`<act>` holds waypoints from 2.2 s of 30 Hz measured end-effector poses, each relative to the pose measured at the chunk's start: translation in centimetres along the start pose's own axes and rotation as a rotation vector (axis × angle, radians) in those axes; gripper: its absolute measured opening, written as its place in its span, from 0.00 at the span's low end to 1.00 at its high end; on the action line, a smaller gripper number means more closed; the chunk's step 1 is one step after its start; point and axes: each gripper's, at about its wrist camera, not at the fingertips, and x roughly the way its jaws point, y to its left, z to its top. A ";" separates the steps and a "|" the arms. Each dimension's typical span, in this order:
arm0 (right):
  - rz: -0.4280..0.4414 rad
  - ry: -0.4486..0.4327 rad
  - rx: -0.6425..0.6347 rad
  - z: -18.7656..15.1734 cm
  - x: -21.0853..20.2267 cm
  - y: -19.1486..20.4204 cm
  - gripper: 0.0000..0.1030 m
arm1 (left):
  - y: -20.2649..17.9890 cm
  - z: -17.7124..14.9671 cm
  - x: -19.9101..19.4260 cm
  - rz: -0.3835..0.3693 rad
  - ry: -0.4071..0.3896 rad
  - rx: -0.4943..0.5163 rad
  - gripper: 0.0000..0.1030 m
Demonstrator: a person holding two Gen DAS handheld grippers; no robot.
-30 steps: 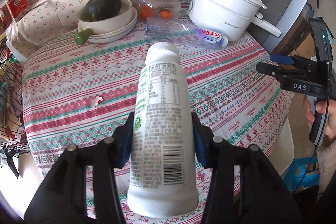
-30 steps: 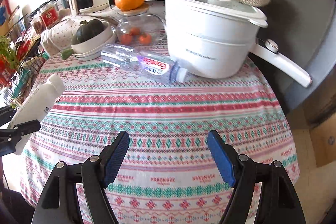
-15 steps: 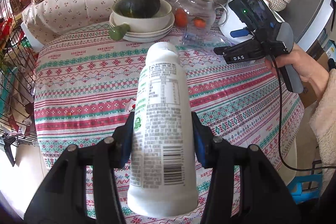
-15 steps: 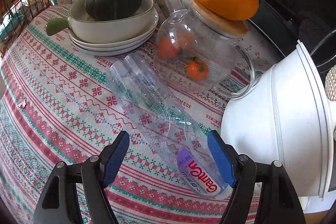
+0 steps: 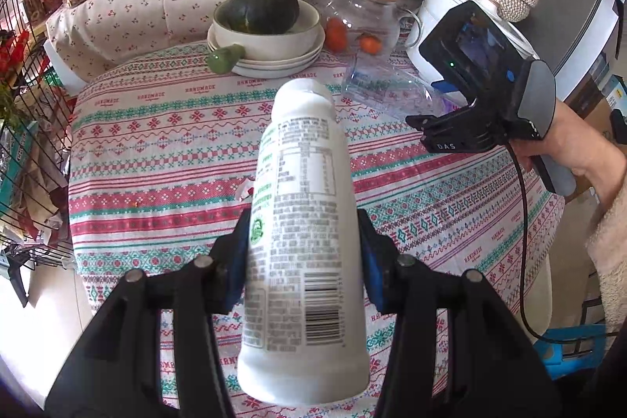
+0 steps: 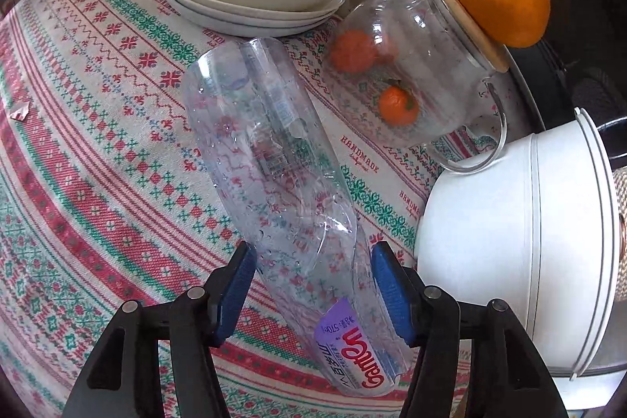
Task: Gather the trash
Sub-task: 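Grasp the clear Ganten water bottle with the right gripper while the left holds the milk bottle, then carry both bottles over the white bin and open both grippers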
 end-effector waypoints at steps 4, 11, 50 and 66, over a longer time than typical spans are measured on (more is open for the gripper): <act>0.082 -0.018 0.125 -2.6 -3.6 -0.1 0.60 | -1.1 -0.5 -1.5 -0.007 -0.032 0.016 0.49; 0.212 -0.092 0.352 -9.0 -10.7 -1.0 0.59 | -4.5 -2.4 -4.0 -0.040 -0.078 0.076 0.49; 0.088 -0.216 1.113 -48.4 -20.3 -5.6 0.60 | -34.5 -17.7 1.2 -0.451 0.209 0.583 0.49; 0.093 -0.215 1.189 -51.8 -20.3 -7.0 0.60 | -35.4 -16.9 1.1 -0.403 0.074 0.629 0.81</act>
